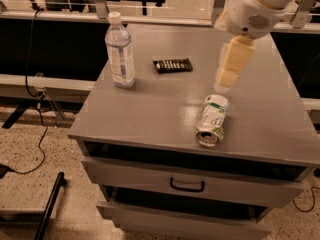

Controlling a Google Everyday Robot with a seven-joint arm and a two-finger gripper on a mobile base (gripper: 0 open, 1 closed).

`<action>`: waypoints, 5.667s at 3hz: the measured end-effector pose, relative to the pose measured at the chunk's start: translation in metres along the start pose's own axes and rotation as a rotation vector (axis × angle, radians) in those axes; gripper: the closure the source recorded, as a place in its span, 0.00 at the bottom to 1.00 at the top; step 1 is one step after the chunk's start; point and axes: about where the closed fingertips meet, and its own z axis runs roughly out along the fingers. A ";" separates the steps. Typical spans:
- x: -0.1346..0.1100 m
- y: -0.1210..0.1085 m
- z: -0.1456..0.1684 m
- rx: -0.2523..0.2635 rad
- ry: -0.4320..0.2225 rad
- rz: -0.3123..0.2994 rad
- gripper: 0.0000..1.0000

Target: Pick rxbar chocolate

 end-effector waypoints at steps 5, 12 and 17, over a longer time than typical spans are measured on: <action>-0.084 -0.107 0.145 -0.108 -0.205 0.060 0.00; -0.078 -0.112 0.187 -0.136 -0.296 -0.188 1.00; -0.100 -0.122 0.073 0.030 -0.436 -0.202 1.00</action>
Offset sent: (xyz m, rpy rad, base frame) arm 0.1264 0.0603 -0.0491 0.1330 0.1156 -0.0704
